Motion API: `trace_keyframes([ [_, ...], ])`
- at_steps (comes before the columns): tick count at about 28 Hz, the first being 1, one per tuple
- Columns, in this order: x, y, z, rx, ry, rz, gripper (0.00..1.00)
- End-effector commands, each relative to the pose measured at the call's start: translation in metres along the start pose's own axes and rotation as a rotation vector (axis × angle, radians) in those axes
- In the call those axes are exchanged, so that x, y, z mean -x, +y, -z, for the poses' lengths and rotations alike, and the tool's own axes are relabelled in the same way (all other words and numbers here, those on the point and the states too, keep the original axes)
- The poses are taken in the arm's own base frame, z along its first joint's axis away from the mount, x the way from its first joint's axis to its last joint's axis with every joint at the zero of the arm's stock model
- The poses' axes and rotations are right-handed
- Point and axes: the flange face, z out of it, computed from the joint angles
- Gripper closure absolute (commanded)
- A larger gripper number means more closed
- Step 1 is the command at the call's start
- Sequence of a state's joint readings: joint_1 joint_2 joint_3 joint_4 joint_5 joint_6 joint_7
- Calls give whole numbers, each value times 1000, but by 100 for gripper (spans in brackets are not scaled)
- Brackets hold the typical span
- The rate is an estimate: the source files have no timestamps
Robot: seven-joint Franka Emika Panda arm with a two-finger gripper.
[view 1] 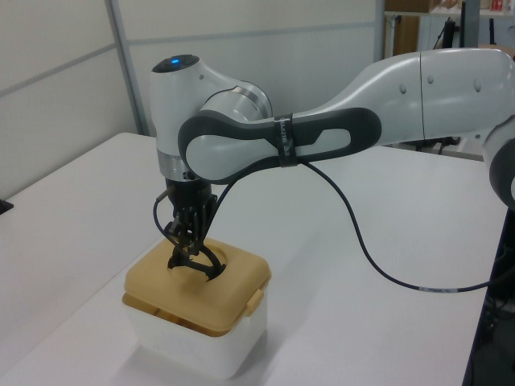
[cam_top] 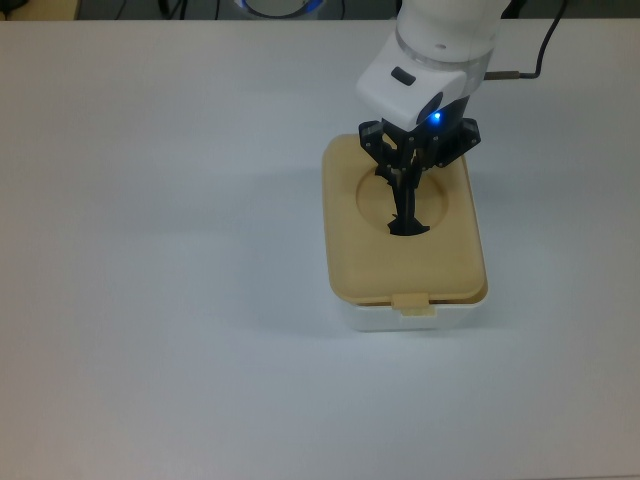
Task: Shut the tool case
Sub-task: 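Lower the tan lid onto the white box's rim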
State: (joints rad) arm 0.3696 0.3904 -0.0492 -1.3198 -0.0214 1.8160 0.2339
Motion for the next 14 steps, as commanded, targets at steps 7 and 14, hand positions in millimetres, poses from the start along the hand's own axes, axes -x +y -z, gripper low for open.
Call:
trace_keyframes([
  [7,-5,-9,-10,21,11,-15,0],
  [14,-1,-23,-11,54,18,-12,0],
])
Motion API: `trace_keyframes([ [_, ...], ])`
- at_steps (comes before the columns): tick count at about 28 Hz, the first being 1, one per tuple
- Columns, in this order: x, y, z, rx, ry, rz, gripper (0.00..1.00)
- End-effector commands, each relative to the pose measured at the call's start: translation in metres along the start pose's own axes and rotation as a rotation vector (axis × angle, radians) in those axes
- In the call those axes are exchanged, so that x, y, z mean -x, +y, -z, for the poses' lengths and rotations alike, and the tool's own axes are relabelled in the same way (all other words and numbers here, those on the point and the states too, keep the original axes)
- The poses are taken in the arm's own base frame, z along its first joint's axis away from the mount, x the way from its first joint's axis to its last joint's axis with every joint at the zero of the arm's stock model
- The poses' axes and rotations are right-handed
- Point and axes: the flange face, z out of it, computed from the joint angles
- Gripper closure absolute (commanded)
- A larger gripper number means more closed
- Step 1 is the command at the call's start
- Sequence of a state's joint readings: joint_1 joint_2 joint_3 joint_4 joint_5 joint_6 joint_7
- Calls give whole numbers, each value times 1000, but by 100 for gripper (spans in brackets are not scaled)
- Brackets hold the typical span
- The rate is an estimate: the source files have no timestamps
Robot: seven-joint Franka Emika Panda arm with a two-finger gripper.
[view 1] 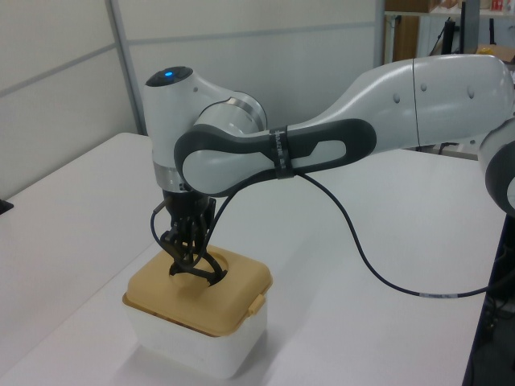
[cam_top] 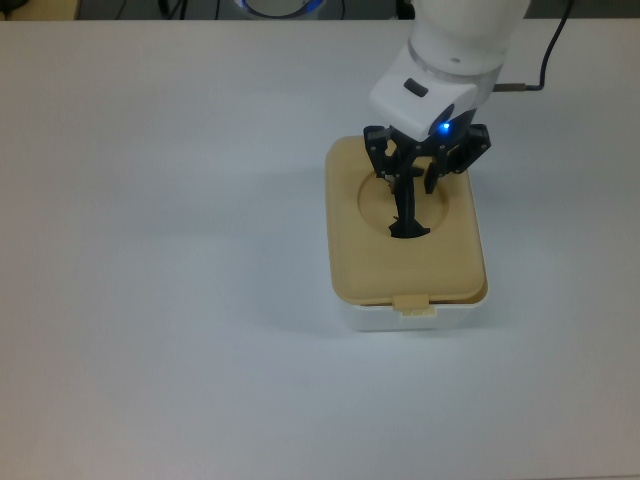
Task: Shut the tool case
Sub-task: 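Lower the tan lid onto the white box's rim, then open the gripper and release the black handle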
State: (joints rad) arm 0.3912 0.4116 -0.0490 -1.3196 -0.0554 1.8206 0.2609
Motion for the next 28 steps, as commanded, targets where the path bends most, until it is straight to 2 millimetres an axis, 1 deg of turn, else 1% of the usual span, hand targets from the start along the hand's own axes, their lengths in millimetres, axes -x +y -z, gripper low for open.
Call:
trace_keyframes([
  [1,-2,-9,3,20,24,-16,0],
  [6,-1,-9,4,22,18,-16,0],
  [10,2,-8,8,24,8,-16,0],
  [14,5,3,11,39,-21,-18,0],
  [17,9,9,17,45,-41,18,0],
  [20,13,23,23,50,-66,31,0],
  [21,16,32,30,50,-77,37,0],
  [24,18,49,42,40,-74,37,0],
  [26,22,70,56,36,-79,39,0],
  [28,25,83,60,38,-99,39,0],
])
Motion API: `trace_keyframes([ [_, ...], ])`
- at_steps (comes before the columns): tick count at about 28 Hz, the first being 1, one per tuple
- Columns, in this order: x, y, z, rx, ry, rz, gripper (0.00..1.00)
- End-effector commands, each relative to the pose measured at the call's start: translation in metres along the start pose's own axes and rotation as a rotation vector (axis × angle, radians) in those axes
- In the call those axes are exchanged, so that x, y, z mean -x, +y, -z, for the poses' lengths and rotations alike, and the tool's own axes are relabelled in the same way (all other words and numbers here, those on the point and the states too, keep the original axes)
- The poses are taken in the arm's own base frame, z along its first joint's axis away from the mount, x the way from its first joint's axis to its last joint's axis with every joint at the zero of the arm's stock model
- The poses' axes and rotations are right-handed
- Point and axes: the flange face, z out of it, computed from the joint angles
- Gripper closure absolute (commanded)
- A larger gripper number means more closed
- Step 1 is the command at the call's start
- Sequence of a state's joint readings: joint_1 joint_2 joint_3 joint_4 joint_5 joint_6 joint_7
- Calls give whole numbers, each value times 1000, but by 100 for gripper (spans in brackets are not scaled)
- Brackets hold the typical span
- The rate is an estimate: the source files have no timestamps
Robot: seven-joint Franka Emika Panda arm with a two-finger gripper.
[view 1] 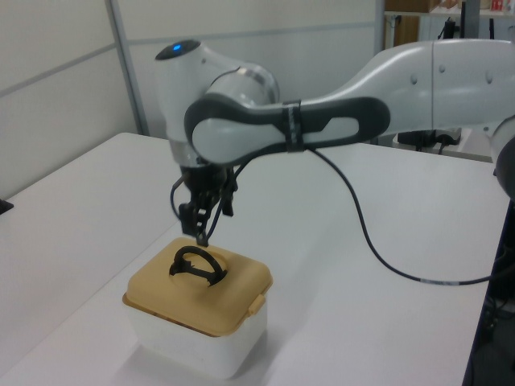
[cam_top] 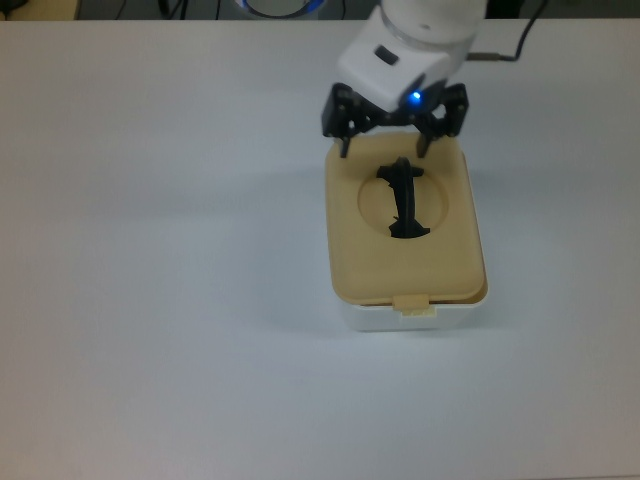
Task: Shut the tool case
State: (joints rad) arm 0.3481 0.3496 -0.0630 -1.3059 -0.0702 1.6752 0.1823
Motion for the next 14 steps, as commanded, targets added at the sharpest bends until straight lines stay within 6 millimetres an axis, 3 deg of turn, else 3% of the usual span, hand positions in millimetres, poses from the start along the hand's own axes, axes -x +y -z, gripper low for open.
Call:
trace_keyframes([
  [1,16,44,23,4,-42,17,0],
  [10,41,119,39,-3,-91,2,0],
  [14,43,145,35,-4,-105,-38,0],
])
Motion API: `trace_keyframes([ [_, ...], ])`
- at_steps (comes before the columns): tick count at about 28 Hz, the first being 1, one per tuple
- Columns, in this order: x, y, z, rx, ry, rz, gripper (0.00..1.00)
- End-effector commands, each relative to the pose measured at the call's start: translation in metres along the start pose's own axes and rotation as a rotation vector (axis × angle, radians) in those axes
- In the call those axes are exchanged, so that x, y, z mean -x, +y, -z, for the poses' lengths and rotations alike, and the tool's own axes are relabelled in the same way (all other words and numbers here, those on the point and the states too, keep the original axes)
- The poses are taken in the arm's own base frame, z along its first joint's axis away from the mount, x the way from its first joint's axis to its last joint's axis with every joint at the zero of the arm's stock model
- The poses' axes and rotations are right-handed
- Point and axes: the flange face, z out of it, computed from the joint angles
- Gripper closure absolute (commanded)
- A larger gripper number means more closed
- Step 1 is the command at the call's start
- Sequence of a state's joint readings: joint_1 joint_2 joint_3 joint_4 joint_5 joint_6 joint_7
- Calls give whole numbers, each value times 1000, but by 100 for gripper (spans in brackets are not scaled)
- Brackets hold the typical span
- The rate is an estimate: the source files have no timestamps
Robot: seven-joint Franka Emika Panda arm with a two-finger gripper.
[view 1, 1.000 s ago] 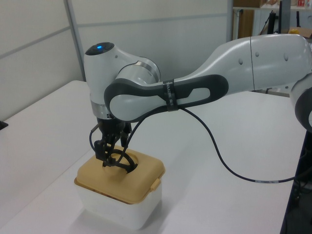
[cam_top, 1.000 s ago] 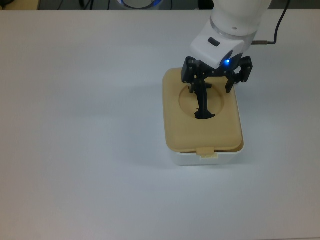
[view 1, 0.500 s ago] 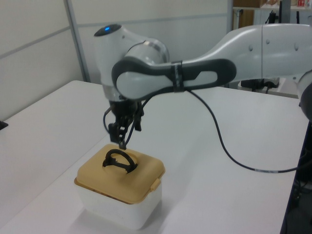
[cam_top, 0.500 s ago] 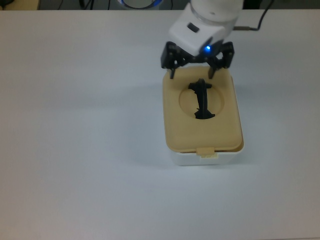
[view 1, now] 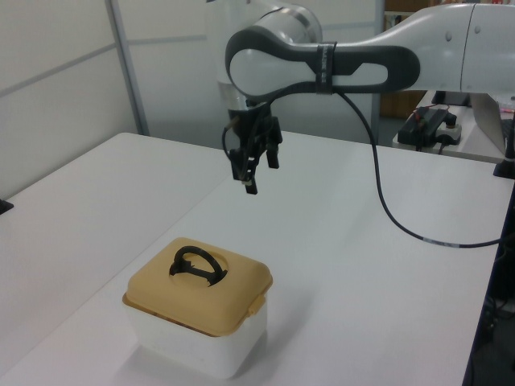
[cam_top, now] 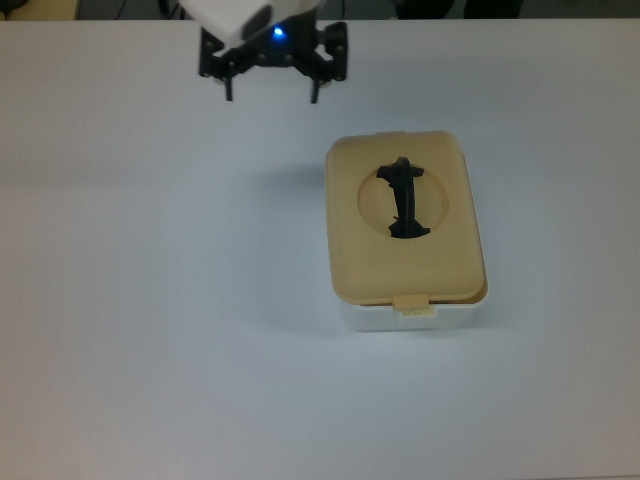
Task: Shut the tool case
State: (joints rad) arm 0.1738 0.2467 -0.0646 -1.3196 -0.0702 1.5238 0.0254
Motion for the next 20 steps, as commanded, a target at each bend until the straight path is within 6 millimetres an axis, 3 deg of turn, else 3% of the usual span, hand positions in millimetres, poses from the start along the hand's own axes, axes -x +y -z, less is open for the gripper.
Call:
trace_keyframes([
  [1,13,27,-5,-4,-30,-19,0],
  [9,15,68,-20,-9,-54,-72,0],
  [20,32,96,-5,-13,-37,-83,0],
])
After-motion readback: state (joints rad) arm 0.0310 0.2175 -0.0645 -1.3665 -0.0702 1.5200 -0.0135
